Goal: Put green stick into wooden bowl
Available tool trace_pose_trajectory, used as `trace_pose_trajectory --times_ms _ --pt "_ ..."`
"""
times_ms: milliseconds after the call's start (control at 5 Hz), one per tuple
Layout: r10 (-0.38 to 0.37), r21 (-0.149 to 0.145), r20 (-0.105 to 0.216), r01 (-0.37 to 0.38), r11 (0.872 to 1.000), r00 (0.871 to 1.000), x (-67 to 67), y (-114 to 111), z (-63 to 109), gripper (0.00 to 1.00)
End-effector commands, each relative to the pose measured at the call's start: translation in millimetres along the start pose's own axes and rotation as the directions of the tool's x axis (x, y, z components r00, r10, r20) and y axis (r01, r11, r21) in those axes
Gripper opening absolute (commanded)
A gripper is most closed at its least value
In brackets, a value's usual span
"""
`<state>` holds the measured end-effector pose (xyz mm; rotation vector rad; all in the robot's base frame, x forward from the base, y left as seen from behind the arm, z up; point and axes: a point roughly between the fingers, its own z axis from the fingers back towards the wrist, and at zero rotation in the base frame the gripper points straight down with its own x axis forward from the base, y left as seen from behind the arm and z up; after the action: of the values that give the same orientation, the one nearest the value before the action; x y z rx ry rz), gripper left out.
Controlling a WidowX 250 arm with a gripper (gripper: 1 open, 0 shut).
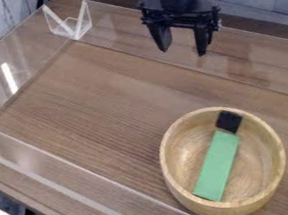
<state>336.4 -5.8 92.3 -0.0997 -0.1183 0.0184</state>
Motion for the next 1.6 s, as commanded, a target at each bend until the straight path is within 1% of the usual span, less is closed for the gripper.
trace_pose_trajectory --times_ms 0,200,600,800,1000,1400 --pt "0.008 -0.001 0.064 -0.007 1.0 0.998 15.7 1 16.3 1.0" --pt "0.002 -0.005 0.046 -0.001 1.0 0.999 12.5 0 17.0 1.0" --pt "-0.003 -0.014 0.045 0.003 1.0 0.999 14.1 0 20.5 1.0" --pt "-0.008 -0.019 0.03 0.008 1.0 1.0 10.5 -1 21.4 1.0" --pt "-0.013 -0.023 0.024 0.013 1.0 1.0 8.9 -2 23.2 1.0" --pt "-0.023 -0.037 0.021 0.024 0.999 1.0 6.2 -4 30.5 1.0"
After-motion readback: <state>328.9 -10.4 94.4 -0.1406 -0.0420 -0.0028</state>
